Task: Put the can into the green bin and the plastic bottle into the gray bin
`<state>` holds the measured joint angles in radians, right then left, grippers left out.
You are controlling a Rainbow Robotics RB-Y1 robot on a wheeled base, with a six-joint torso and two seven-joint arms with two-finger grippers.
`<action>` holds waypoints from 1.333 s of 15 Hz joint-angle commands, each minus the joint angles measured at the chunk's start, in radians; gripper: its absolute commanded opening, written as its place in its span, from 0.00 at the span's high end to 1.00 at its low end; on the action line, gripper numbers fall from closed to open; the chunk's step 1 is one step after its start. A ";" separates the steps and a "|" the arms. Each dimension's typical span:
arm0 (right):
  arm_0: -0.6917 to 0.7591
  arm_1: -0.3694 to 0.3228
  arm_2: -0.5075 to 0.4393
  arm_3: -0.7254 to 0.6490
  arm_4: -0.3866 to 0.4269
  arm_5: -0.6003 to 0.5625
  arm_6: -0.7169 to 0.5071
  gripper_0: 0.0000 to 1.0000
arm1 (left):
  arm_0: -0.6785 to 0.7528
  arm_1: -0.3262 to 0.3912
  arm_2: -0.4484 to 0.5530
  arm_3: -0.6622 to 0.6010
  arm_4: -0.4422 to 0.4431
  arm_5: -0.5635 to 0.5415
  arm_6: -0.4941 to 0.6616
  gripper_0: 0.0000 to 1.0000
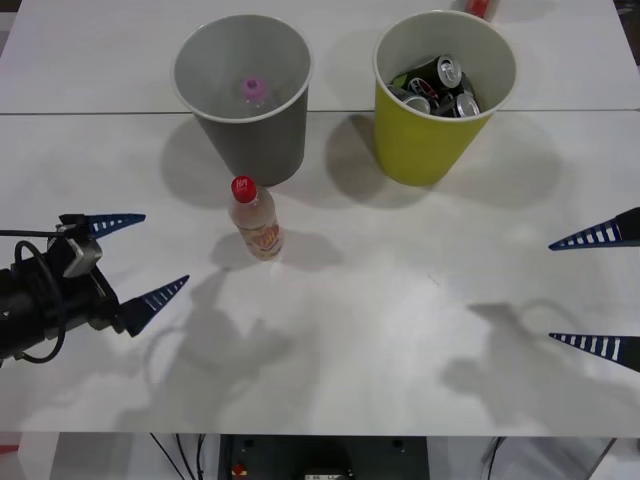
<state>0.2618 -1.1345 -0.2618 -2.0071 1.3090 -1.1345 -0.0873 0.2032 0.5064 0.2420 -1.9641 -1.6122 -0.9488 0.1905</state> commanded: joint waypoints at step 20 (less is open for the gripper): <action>0.000 0.000 0.000 0.000 0.000 0.000 0.000 0.00 | 0.058 0.081 -0.647 -0.007 -0.841 0.999 0.978 0.00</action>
<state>0.2618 -1.1345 -0.2618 -2.0071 1.3090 -1.1345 -0.0873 0.2770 0.5899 -0.3847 -2.0054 -2.4403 0.0083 1.1566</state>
